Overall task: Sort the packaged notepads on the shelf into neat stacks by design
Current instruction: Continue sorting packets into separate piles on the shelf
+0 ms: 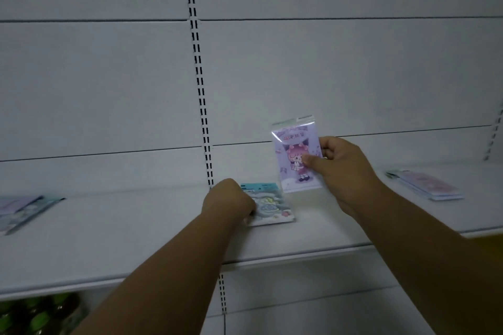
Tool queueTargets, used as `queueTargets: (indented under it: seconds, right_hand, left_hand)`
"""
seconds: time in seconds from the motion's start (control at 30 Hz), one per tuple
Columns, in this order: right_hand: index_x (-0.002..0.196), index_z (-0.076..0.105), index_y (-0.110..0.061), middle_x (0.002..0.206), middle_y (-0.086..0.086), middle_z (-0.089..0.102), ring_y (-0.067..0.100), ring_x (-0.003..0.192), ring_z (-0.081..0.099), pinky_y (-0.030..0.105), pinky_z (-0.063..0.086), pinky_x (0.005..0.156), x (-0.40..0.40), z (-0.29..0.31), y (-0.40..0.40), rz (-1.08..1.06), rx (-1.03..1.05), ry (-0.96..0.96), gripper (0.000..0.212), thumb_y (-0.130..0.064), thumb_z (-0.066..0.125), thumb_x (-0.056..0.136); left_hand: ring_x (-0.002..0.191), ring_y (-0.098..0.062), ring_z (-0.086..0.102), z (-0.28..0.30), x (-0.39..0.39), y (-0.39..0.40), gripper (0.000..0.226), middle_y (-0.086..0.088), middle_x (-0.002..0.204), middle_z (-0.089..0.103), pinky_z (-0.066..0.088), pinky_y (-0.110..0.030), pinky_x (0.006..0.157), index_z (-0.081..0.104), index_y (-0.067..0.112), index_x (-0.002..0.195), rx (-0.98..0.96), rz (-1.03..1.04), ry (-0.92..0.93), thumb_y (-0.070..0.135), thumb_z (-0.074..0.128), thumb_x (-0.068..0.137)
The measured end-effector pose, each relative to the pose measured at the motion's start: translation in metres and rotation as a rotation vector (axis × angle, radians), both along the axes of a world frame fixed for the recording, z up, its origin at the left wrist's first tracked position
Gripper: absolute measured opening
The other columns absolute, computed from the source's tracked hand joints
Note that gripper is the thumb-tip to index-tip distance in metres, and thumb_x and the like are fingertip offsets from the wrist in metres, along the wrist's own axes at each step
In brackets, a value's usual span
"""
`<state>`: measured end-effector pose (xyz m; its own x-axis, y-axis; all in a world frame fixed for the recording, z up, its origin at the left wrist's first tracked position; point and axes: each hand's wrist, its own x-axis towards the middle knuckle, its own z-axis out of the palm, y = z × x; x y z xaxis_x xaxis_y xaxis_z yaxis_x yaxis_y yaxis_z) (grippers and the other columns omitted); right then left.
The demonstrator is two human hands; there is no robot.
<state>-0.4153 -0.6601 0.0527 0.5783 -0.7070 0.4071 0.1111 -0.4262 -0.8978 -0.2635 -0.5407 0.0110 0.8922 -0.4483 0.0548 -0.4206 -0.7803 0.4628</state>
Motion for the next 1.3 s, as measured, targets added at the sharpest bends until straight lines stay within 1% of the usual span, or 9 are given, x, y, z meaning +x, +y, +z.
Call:
queueTargets:
  seconds: [0.07,0.13,0.23,0.3,0.43,0.63,0.93,1.17,1.3]
  right_hand:
    - [0.099,0.068,-0.018,0.094,0.002,0.076,0.015,0.082,0.074,0.025,0.058,0.071,0.001,0.001,0.000,0.010,0.020,0.000,0.017,-0.008,0.070,0.086]
    - [0.102,0.069,-0.016,0.095,0.003,0.076,0.017,0.083,0.074,0.028,0.059,0.074,-0.001,0.005,-0.003,0.009,0.022,0.018,0.018,-0.007,0.070,0.086]
    - [0.103,0.070,-0.015,0.091,0.003,0.077,0.018,0.077,0.076,0.032,0.062,0.072,-0.017,0.011,-0.013,-0.034,-0.039,0.073,0.019,-0.010,0.072,0.085]
    - [0.099,0.071,-0.016,0.088,0.003,0.078,0.018,0.074,0.076,0.034,0.063,0.071,-0.034,0.012,-0.024,-0.077,-0.067,0.102,0.018,-0.008,0.074,0.083]
    - [0.093,0.075,-0.010,0.084,0.007,0.077,0.021,0.073,0.074,0.034,0.059,0.069,-0.078,0.013,-0.057,-0.200,-0.094,0.193,0.011,-0.009,0.074,0.082]
    - [0.092,0.074,-0.006,0.075,0.006,0.073,0.013,0.057,0.069,0.023,0.050,0.051,-0.139,0.007,-0.145,-0.314,0.009,0.311,0.012,-0.016,0.073,0.086]
    - [0.081,0.068,0.008,0.079,0.023,0.073,0.038,0.072,0.073,0.052,0.061,0.069,-0.167,-0.010,-0.297,-0.391,-0.071,0.528,0.036,-0.025,0.083,0.074]
    - [0.072,0.066,0.000,0.068,0.014,0.069,0.028,0.055,0.067,0.038,0.061,0.062,-0.138,-0.035,-0.359,-0.261,-0.163,0.737,0.036,-0.033,0.082,0.074]
    - [0.066,0.055,-0.011,0.061,0.005,0.060,0.017,0.050,0.056,0.031,0.053,0.055,-0.131,-0.043,-0.365,-0.208,-0.266,0.858,0.037,-0.035,0.083,0.072]
  left_hand:
    - [0.084,-0.022,0.061,0.005,0.002,-0.004,0.017,-0.001,0.091,0.063,0.047,-0.028,0.069,0.057,0.015,0.093,-0.094,-0.032,-0.116,0.025,0.066,0.082]
    - [0.087,-0.025,0.063,0.018,-0.001,-0.013,0.019,-0.004,0.095,0.068,0.051,-0.032,0.075,0.064,0.012,0.098,-0.372,-0.122,-0.072,0.025,0.051,0.094]
    - [0.070,-0.023,0.061,0.052,-0.022,-0.028,0.034,-0.004,0.081,0.070,0.048,-0.034,0.071,0.067,0.010,0.091,-0.899,-0.288,0.448,0.029,0.041,0.103]
    - [0.056,-0.019,0.055,0.066,-0.032,-0.041,0.034,-0.004,0.069,0.068,0.043,-0.031,0.059,0.066,0.009,0.083,-1.044,-0.337,0.611,0.029,0.047,0.103]
    - [0.056,-0.017,0.056,0.063,-0.050,-0.088,0.013,-0.006,0.078,0.070,0.043,-0.027,0.056,0.069,0.003,0.087,-0.952,-0.458,0.512,0.012,0.062,0.093]
    - [0.053,-0.013,0.057,0.052,-0.101,-0.196,0.008,-0.004,0.078,0.073,0.042,-0.024,0.053,0.069,0.003,0.086,-0.850,-0.529,0.386,0.011,0.068,0.087]
    - [0.060,-0.022,0.064,0.027,-0.135,-0.352,0.018,-0.016,0.085,0.077,0.043,-0.023,0.053,0.066,0.009,0.064,-0.544,-0.447,0.293,0.010,0.067,0.082]
    - [0.061,-0.023,0.065,0.006,-0.114,-0.400,0.017,-0.014,0.087,0.078,0.048,-0.025,0.059,0.075,-0.003,0.088,-0.236,-0.295,0.226,0.012,0.070,0.081]
    - [0.060,-0.023,0.069,-0.006,-0.112,-0.409,0.015,-0.013,0.081,0.077,0.055,-0.025,0.062,0.074,0.003,0.073,-0.075,-0.276,0.157,0.018,0.071,0.076]
